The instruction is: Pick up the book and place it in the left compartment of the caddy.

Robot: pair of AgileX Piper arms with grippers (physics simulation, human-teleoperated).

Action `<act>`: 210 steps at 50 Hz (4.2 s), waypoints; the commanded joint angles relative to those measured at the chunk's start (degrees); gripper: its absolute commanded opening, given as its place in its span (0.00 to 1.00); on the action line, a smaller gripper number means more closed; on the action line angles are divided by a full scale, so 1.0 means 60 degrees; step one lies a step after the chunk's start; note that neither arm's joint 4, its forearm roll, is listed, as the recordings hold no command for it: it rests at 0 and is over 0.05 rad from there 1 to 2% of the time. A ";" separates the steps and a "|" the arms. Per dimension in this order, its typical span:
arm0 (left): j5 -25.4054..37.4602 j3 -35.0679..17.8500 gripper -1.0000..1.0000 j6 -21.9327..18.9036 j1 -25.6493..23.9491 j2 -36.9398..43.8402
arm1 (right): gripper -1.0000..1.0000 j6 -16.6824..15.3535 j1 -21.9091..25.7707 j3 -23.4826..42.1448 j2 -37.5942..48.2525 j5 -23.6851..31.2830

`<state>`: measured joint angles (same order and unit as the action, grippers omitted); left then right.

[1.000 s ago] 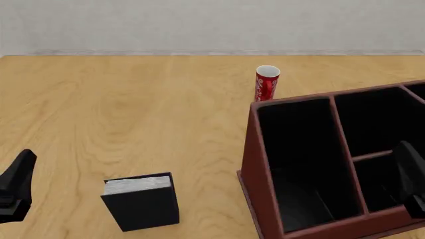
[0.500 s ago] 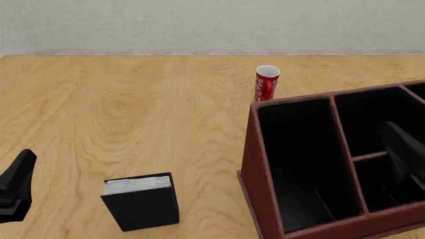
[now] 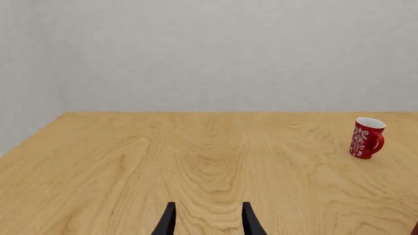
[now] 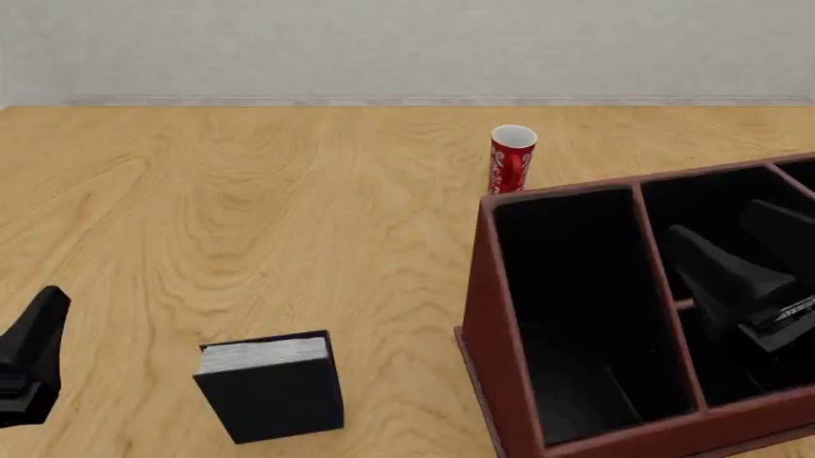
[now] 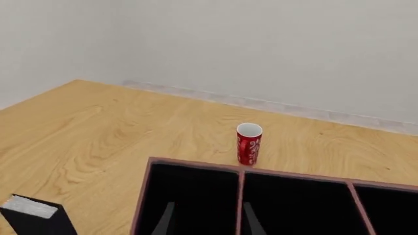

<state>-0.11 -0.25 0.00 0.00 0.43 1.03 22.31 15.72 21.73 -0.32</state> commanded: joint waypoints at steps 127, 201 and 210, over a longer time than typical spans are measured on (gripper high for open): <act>0.0000 0.0000 1.00 -0.0002 0.0000 0.0000 | 1.00 -0.1544 0.5109 0.5702 0.6202 0.2995; 0.0000 0.0000 1.00 0.0000 0.0001 -0.0001 | 1.00 -0.2430 0.5210 1.0272 1.0292 0.7046; 0.0000 0.0000 1.00 -0.0001 -0.0001 0.0002 | 1.00 -0.2609 0.5256 1.0647 1.0697 0.7118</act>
<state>-0.11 -0.25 0.00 0.01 0.43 -13.38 53.98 77.34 83.23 41.78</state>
